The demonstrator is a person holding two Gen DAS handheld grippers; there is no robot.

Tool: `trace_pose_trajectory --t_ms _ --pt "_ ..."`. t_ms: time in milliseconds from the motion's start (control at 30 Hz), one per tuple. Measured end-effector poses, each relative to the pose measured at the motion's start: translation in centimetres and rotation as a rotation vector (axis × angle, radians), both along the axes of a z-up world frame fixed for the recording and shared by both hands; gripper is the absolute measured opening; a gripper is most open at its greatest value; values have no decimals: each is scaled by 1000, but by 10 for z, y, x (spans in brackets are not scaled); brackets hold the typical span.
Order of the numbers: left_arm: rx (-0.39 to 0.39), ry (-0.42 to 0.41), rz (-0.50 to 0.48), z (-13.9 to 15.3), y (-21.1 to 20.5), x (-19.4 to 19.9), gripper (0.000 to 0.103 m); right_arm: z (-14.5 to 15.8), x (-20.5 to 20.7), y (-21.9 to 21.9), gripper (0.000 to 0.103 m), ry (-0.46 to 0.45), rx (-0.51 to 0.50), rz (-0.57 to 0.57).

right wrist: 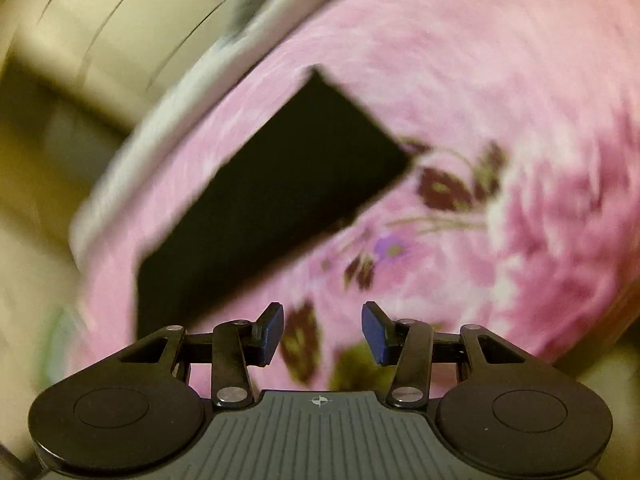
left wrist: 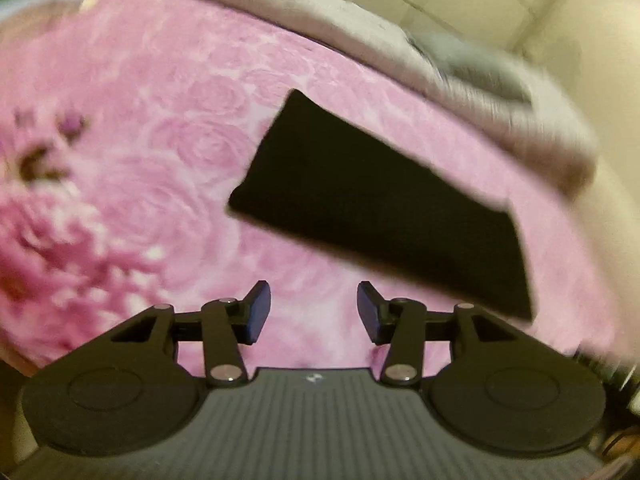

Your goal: Fold clothes

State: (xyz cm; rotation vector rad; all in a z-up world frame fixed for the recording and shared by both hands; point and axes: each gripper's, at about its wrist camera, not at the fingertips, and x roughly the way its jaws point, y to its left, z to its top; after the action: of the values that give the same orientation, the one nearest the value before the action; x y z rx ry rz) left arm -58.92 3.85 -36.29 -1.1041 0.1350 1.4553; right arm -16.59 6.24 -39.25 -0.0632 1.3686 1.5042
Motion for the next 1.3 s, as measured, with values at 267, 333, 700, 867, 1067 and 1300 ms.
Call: trace_pose_trajectory --t_ms 267,333,700,867,1067,1300 --pt "-10 -229 242 -41 64 -26 48 -38 39 43 53 299 -28 -264" --pt "-14 -270 283 -53 74 -29 45 -41 40 55 53 315 -26 -294" --pt "67 -28 170 -39 85 -21 8 -29 34 73 8 169 11 -303" --pt "97 63 97 -17 53 -9 8 -7 37 50 7 91 56 -222" --pt "57 58 31 -15 -15 -3 8 1 58 -4 7 65 32 -186" --pt "-33 162 -29 -20 -41 3 18 -12 73 -35 19 72 -34 -181"
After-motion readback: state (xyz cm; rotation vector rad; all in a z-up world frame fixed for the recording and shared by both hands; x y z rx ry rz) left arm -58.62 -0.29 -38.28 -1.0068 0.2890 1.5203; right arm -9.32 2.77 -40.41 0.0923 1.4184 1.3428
